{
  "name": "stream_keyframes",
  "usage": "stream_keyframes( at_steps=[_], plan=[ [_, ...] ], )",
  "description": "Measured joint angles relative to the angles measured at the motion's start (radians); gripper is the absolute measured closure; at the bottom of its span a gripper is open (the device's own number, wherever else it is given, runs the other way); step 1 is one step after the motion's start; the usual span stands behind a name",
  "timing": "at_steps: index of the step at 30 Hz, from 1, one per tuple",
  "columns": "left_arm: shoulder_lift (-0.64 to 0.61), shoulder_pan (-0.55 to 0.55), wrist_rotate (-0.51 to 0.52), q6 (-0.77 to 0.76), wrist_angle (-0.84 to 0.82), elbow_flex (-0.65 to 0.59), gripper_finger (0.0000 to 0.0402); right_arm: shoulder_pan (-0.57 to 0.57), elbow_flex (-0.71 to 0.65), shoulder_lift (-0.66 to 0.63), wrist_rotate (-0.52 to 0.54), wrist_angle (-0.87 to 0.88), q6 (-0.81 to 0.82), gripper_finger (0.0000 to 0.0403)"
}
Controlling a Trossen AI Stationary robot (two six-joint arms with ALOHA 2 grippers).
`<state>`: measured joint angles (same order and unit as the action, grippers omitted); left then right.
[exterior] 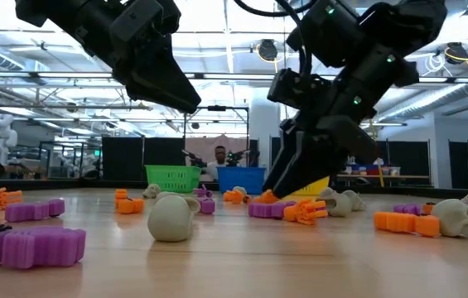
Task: Sort Halloween decoration
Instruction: Put the orange skeleton toy into the yellow bin
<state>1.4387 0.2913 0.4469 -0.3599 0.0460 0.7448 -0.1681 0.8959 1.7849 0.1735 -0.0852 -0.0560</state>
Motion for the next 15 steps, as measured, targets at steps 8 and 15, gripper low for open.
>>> stream_keyframes(
  at_steps=[8, 15],
  plan=[
    [0.000, 0.000, 0.003, 0.000, 0.000, 0.000, 0.0208, 0.063, 0.001, 0.004, -0.103, -0.017, -0.006, 0.0197],
    [0.000, 0.000, 0.003, 0.000, 0.000, 0.000, 0.0208, 0.077, 0.002, 0.034, -0.179, -0.024, 0.054, 0.0197]
  ],
)
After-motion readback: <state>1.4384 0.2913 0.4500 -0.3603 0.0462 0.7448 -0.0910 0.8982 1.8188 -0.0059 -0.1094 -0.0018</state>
